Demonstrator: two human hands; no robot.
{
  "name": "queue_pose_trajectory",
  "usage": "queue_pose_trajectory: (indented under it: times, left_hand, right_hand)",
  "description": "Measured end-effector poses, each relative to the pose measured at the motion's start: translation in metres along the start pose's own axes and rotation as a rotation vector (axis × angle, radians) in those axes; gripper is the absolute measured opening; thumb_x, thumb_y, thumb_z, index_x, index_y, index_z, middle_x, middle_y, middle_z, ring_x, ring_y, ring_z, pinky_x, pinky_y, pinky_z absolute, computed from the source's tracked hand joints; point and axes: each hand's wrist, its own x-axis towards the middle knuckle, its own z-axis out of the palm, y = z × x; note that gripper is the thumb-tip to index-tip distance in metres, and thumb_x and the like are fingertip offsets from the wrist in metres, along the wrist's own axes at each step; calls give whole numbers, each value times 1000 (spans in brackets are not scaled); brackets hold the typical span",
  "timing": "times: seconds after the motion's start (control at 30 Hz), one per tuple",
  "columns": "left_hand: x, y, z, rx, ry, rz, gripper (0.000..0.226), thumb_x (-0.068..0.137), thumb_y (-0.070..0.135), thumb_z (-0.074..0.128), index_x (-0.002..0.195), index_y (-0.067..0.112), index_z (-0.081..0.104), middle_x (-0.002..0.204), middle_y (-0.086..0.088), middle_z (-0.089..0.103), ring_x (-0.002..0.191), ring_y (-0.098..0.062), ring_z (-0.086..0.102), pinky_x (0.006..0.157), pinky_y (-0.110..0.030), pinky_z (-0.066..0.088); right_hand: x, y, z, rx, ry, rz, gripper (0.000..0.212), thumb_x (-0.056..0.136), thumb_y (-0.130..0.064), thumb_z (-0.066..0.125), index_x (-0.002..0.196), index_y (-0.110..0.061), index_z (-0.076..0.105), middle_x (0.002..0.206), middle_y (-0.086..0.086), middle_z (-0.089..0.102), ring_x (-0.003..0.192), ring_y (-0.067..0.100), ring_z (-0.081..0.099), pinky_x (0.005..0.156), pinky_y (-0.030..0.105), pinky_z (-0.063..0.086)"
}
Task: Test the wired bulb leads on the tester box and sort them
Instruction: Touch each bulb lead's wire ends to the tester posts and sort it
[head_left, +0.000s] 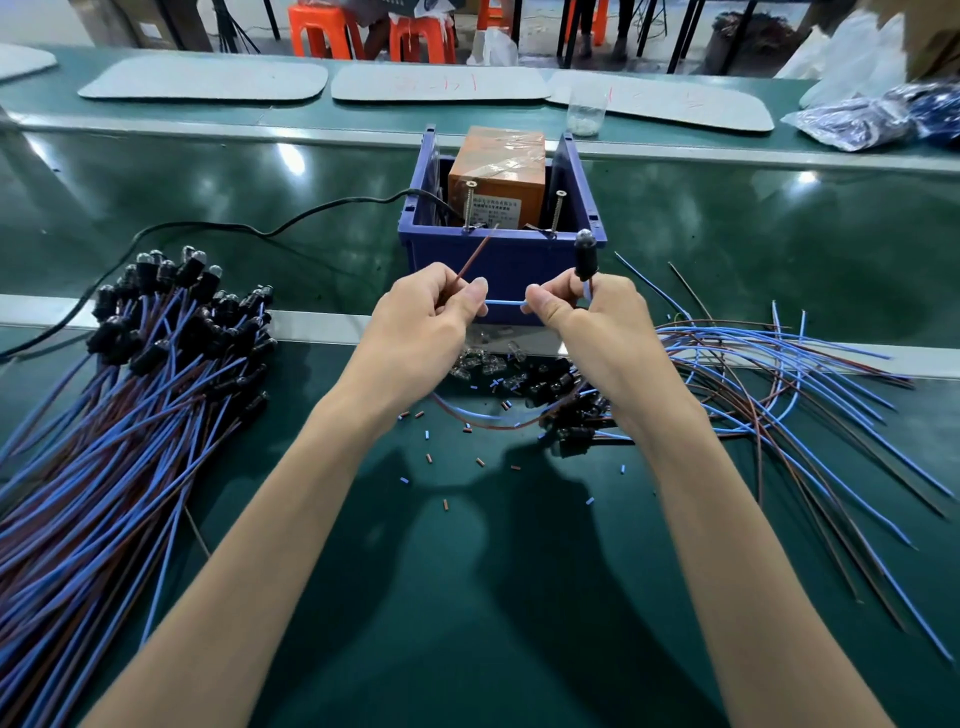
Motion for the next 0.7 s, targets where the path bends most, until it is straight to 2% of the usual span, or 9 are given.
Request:
queue_pose_trajectory:
  times: [0.13, 0.3, 0.4, 0.5, 0.57, 0.63, 0.7]
  left_hand:
    - [1, 2, -4, 16, 19, 6, 30, 97, 34, 53, 69, 24, 55, 67, 4, 52, 54, -2, 38, 52, -12, 32]
    - [3, 1, -7, 20, 32, -4, 28, 97, 32, 53, 71, 22, 55, 47, 27, 51, 50, 6, 43, 53, -6, 33]
    - [4, 0, -9, 9, 53, 11, 28, 97, 31, 54, 71, 22, 56, 52, 20, 53, 50, 6, 42, 53, -6, 33]
    - [4, -2, -9, -9, 87, 28, 28, 96, 31, 55, 69, 25, 56, 63, 14, 53, 51, 4, 40, 52, -7, 33]
    - [5, -2, -10, 6, 131, 37, 29, 97, 30, 54, 68, 24, 55, 57, 15, 50, 47, 2, 39, 49, -10, 32]
    - [9, -2, -17, -17, 218, 23, 29, 99, 28, 51, 69, 23, 53, 48, 15, 47, 43, 1, 38, 46, -12, 29]
    - [15, -3, -29, -164, 306, -39, 29, 100, 26, 47, 72, 21, 51, 47, 12, 41, 42, -1, 34, 46, -19, 29]
  right_hand:
    - [-1, -2, 1, 3, -19, -8, 19, 91, -27, 63, 73, -21, 65, 82, -2, 65, 69, 0, 49, 58, 7, 35]
    - [-2, -4, 4, 2, -25, -14, 17, 90, -27, 63, 77, -19, 67, 80, -4, 65, 71, 3, 51, 63, 14, 38]
    - [-3, -5, 5, 19, -30, -12, 16, 90, -26, 63, 78, -17, 67, 87, 1, 69, 79, 9, 55, 69, 18, 40]
    - [-5, -7, 8, 20, -46, -17, 15, 91, -25, 63, 81, -15, 69, 90, 3, 69, 80, 10, 56, 65, 10, 39]
    - [-5, -7, 9, 21, -46, -32, 15, 91, -23, 62, 81, -13, 68, 85, -1, 67, 71, 0, 54, 60, 5, 36]
    - [-3, -5, 7, 25, -15, -38, 17, 91, -20, 62, 76, -15, 65, 73, -13, 62, 62, -11, 51, 57, 2, 36]
    - [0, -1, 2, 66, 16, -20, 24, 91, -19, 62, 67, -21, 62, 60, -20, 56, 52, -12, 48, 53, 5, 35]
